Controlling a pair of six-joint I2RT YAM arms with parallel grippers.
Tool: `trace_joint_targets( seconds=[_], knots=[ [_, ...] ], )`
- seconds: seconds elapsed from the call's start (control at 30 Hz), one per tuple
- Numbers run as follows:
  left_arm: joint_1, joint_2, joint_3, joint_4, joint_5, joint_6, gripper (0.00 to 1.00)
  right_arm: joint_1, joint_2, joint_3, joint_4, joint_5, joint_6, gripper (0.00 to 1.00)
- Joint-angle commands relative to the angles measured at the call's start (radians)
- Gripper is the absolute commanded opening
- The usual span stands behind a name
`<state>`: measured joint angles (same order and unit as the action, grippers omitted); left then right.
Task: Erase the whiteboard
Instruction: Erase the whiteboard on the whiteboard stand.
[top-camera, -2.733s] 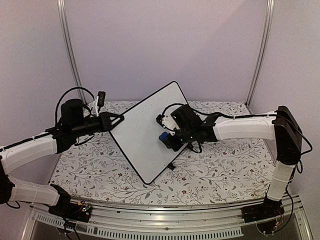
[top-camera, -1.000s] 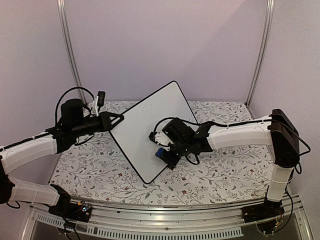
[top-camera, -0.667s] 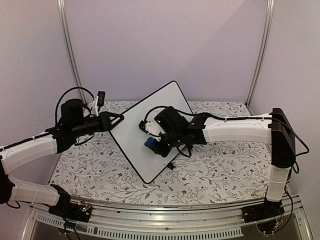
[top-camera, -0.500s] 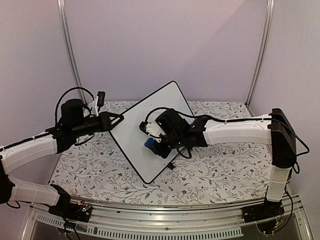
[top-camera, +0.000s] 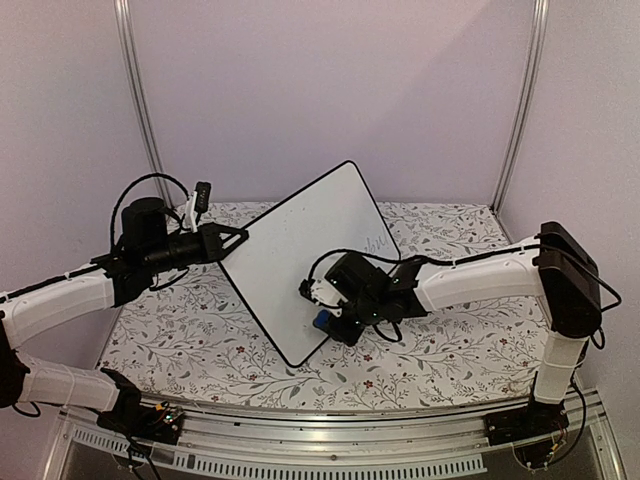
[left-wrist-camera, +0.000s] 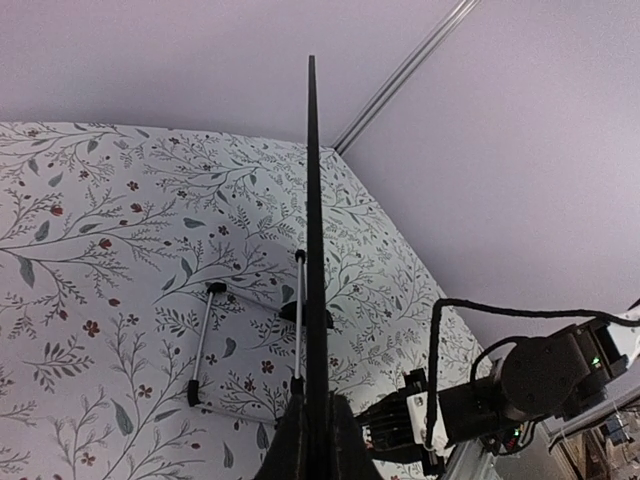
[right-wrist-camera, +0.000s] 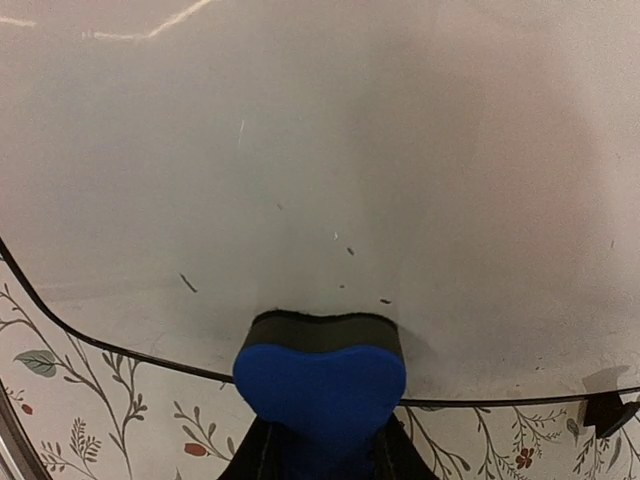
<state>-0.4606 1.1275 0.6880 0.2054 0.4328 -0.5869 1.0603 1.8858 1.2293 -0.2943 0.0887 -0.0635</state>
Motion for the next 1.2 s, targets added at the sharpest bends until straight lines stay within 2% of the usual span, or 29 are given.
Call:
trace_joint_targets(
  seconds=[0.0, 0.2, 0.33, 0.47, 0.73, 0.87, 1.0, 1.17],
  knots=[
    [-0.033, -0.003, 0.023, 0.043, 0.097, 0.023, 0.00, -0.005, 0.012, 0.090, 0.022, 0.033, 0.000, 0.00],
    [-0.034, -0.007, 0.022, 0.039, 0.093, 0.026, 0.00, -0.036, 0.026, 0.221, 0.006, 0.030, -0.007, 0.00],
    [-0.034, -0.009, 0.024, 0.037, 0.093, 0.027, 0.00, -0.060, 0.049, 0.250, -0.015, 0.048, -0.017, 0.00],
    [-0.034, -0.011, 0.024, 0.038, 0.092, 0.028, 0.00, -0.075, 0.052, 0.194, -0.012, 0.037, -0.011, 0.00],
    [-0.033, -0.005, 0.024, 0.039, 0.094, 0.027, 0.00, -0.123, -0.002, -0.046, 0.077, 0.007, 0.037, 0.00],
    [-0.033, -0.002, 0.024, 0.042, 0.097, 0.024, 0.00, -0.135, -0.032, -0.112, 0.094, 0.006, 0.046, 0.00],
    [-0.035, 0.000, 0.023, 0.042, 0.096, 0.023, 0.00, -0.137, -0.036, -0.090, 0.093, 0.004, 0.041, 0.00],
    [-0.035, 0.002, 0.022, 0.043, 0.093, 0.024, 0.00, -0.137, -0.031, 0.013, 0.070, 0.012, 0.010, 0.00]
  ],
)
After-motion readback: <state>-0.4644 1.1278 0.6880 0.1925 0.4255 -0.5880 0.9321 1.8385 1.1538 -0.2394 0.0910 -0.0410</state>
